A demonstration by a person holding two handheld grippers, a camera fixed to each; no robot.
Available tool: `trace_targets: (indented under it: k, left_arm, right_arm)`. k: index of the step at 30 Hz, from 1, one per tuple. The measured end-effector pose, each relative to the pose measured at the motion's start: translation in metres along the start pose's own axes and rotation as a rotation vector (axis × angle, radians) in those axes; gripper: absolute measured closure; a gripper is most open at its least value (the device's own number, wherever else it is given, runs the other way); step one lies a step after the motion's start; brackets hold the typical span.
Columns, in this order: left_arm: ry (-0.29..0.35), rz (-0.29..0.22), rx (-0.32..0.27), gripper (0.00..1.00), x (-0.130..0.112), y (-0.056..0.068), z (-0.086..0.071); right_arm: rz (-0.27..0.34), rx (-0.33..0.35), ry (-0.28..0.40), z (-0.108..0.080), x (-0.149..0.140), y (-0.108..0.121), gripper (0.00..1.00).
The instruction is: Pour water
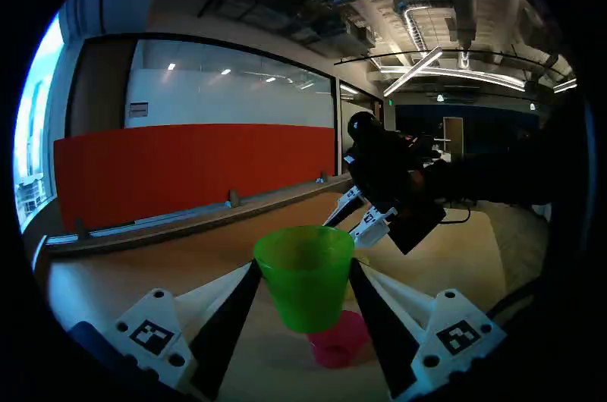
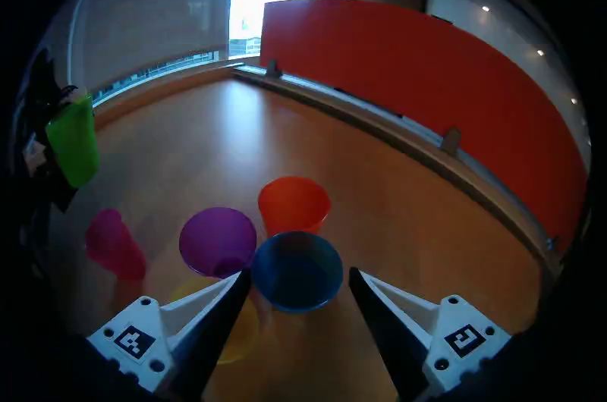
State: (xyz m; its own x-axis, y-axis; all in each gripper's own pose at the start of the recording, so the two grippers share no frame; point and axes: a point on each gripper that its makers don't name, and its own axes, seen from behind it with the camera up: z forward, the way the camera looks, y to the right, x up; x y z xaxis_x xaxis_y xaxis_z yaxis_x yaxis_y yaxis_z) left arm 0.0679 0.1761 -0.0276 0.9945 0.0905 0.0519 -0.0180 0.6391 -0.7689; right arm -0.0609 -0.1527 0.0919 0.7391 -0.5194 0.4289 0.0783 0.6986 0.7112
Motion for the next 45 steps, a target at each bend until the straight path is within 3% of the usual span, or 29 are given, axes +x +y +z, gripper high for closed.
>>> trace_targets:
  k: [21,32,36,45]
  left_arm:
    - [0.001,-0.008,-0.003,0.17,-0.002,0.000,0.000]
    - [0.000,-0.012,0.001,0.17,-0.006,-0.002,0.000]
    - [0.001,-0.015,0.002,0.17,-0.006,-0.002,0.000]
    - [0.005,-0.020,0.007,0.17,-0.007,-0.004,0.000]
  right_arm:
    - [0.037,0.032,-0.169,0.010,-0.011,-0.001,0.01]
    - [0.042,0.025,-0.162,0.014,-0.012,-0.003,0.01]
    - [0.049,0.022,-0.156,0.016,-0.014,-0.003,0.06]
    - [0.073,0.013,-0.091,0.018,-0.014,-0.003,0.08]
